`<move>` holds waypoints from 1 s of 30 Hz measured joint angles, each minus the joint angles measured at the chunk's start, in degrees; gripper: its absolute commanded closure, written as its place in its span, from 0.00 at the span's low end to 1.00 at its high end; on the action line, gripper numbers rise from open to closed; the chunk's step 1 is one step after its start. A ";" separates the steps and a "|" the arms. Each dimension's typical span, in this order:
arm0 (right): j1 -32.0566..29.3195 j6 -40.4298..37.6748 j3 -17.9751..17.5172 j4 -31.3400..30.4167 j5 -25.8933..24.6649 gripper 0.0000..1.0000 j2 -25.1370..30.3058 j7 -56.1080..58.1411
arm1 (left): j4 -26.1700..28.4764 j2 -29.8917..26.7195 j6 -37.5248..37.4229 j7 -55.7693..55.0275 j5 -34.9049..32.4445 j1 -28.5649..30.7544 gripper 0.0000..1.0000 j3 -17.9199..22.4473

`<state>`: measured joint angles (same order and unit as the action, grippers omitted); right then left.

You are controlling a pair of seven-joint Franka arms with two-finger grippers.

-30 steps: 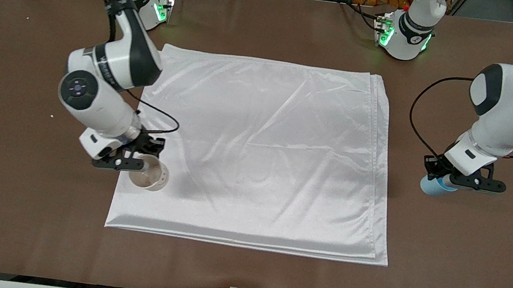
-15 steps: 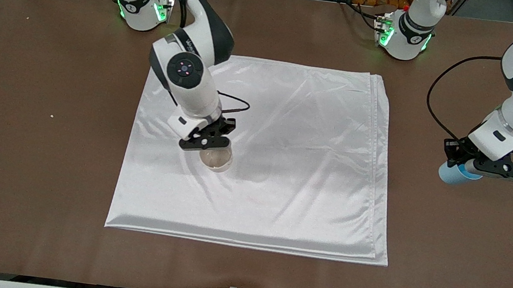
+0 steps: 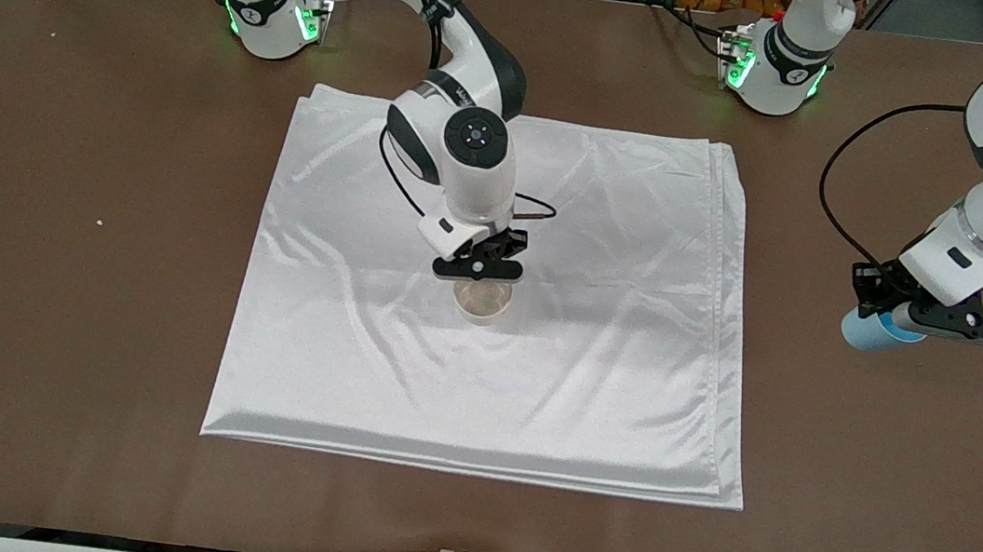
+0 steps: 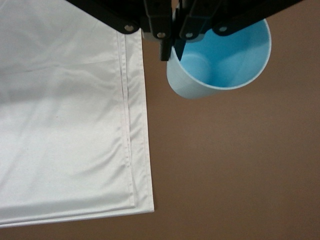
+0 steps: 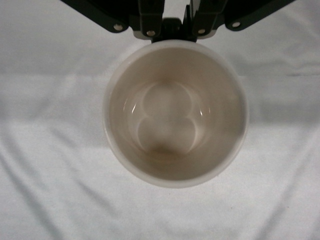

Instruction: Place blue cup into white mug on cloth

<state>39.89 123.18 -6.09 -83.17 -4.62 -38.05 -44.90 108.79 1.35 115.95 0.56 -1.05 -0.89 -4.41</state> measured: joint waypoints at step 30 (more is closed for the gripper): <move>2.23 1.95 0.76 1.70 -1.76 0.00 -4.34 -2.15 | -0.29 0.45 -0.10 0.11 0.00 -0.20 1.00 -1.22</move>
<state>42.12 125.13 -5.33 -81.47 -6.39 -42.39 -47.05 108.51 1.80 115.86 0.67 -1.05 -1.09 -5.63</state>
